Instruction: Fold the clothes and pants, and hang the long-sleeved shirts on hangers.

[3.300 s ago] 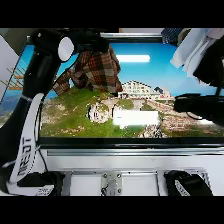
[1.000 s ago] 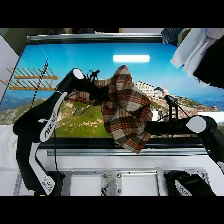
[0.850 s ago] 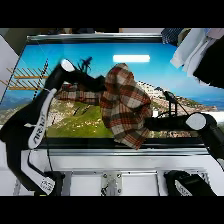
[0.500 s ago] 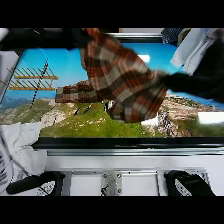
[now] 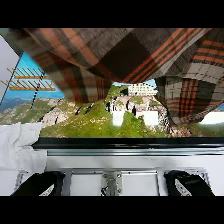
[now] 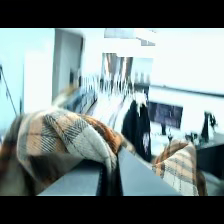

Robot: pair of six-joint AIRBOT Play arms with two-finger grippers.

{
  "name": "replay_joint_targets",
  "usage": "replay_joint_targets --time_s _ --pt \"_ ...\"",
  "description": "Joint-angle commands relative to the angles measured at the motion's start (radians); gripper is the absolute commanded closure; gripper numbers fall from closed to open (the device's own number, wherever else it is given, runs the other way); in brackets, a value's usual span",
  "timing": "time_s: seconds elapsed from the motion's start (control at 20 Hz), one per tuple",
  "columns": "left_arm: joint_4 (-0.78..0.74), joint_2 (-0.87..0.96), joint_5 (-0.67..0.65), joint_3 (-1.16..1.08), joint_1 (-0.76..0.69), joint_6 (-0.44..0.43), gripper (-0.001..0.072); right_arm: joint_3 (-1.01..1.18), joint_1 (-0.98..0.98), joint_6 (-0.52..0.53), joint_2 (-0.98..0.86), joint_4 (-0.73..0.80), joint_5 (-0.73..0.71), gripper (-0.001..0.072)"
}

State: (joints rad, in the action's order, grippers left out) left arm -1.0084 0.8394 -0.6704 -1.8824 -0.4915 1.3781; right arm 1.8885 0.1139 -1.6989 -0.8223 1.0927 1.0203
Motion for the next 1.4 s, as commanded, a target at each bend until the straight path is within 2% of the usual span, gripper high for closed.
replay_joint_targets --time_s 0.0,0.1,0.2,0.3,0.35,0.45,0.55,0.6,0.7,0.75,0.8,0.85,0.9,0.95,1.05,1.15,1.35 --pt "-0.108 -0.033 0.111 0.042 -0.075 -0.006 0.0687 0.024 0.000 -0.113 -0.019 0.004 0.097 0.0684" --pt "-0.172 0.015 0.062 0.041 -0.074 0.052 0.0688 0.023 0.000 -0.154 -0.069 0.007 0.274 0.0684" --pt "-0.299 0.095 -0.051 0.041 -0.073 0.179 0.0688 -0.008 0.000 -0.148 -0.137 0.007 0.458 0.0684" --pt "-0.397 0.196 -0.217 0.041 -0.043 0.289 0.0687 -0.088 0.000 -0.068 -0.207 0.007 0.552 0.0684" --pt "-0.398 0.251 -0.308 0.041 -0.018 0.300 0.0687 -0.139 0.000 -0.033 -0.241 0.011 0.563 0.0684" --pt "-0.382 0.375 -0.495 0.041 0.039 0.299 0.0687 -0.247 0.000 0.023 -0.323 0.019 0.536 0.0683" --pt "-0.378 0.505 -0.639 0.042 0.082 0.299 0.0687 -0.322 0.000 0.047 -0.426 0.068 0.440 0.0682" --pt "-0.377 0.571 -0.683 0.042 0.096 0.298 0.0687 -0.332 -0.002 0.063 -0.484 0.113 0.378 0.0677" --pt "-0.377 0.680 -0.690 0.042 0.109 0.299 0.0687 -0.330 -0.007 0.061 -0.574 0.209 0.245 0.0657" --pt "-0.373 0.724 -0.671 0.042 0.114 0.314 0.0686 -0.329 -0.015 0.061 -0.601 0.222 0.182 0.0444" --pt "-0.349 0.764 -0.647 0.042 0.115 0.315 0.0511 -0.329 -0.027 0.061 -0.613 0.220 0.128 0.0119" --pt "-0.317 0.794 -0.630 0.042 0.121 0.314 0.0170 -0.327 -0.042 0.062 -0.610 0.221 0.083 0.0007" --pt "-0.277 0.817 -0.620 0.042 0.133 0.314 0.0044 -0.318 -0.055 0.062 -0.599 0.221 0.053 0.0008" --pt "-0.217 0.834 -0.618 0.042 0.148 0.313 0.0046 -0.315 -0.065 0.068 -0.575 0.221 0.037 0.0008" --pt "-0.142 0.842 -0.626 0.042 0.186 0.312 0.0046 -0.316 -0.065 0.152 -0.507 0.221 0.039 0.0008" --pt "-0.150 0.827 -0.632 0.042 0.230 0.312 0.0046 -0.323 -0.038 0.196 -0.438 0.222 0.086 0.0008" --pt "-0.127 0.785 -0.657 0.042 0.327 0.312 0.0046 -0.375 0.040 0.203 -0.335 0.220 0.106 0.0008"
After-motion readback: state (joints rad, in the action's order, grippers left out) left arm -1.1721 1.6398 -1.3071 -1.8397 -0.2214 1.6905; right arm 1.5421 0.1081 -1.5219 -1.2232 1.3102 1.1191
